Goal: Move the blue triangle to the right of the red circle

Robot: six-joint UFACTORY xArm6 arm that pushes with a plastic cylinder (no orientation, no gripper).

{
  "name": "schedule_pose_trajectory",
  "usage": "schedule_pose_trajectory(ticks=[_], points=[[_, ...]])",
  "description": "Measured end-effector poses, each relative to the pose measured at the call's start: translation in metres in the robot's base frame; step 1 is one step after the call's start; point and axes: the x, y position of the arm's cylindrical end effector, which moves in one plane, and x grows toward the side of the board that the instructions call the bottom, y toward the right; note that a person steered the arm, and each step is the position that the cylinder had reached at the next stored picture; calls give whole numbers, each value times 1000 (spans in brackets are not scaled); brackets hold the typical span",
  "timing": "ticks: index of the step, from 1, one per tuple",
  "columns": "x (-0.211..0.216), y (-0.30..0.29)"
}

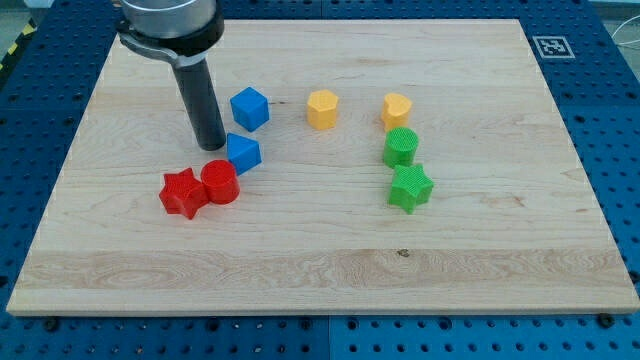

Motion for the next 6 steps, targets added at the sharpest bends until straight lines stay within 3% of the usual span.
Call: schedule_pose_trajectory(ticks=[3,6], points=[[-29,3],[-10,37]])
